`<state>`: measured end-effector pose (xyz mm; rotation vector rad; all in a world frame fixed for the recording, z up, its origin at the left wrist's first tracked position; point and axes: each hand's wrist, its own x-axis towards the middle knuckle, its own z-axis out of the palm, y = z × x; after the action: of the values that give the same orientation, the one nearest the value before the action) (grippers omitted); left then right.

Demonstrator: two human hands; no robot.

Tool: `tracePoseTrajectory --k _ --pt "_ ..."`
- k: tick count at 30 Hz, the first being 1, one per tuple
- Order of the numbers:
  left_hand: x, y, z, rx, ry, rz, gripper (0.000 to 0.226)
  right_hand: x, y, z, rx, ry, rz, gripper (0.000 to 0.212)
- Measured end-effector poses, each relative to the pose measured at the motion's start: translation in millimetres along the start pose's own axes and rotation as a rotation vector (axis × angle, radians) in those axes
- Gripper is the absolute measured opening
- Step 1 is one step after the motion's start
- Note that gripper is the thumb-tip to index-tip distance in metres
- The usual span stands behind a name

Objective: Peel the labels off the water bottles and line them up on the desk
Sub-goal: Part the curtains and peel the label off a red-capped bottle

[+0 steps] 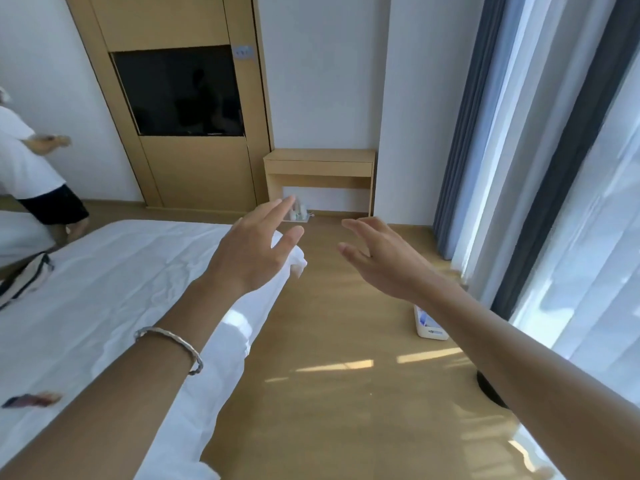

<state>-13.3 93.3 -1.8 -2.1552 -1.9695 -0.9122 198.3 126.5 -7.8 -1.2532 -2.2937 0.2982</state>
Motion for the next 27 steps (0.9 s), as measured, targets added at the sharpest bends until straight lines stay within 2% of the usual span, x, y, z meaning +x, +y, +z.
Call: tracePoseTrajectory --k 15,27 --pt "184 -115 64 -0.236 -0.03 0.09 0.054 189 33 49 -0.098 -0.036 0.116 0.055" --pt "268 -166 118 -0.207 -0.107 0.107 0.054 292 71 78 -0.104 -0.012 0.132 0.057"
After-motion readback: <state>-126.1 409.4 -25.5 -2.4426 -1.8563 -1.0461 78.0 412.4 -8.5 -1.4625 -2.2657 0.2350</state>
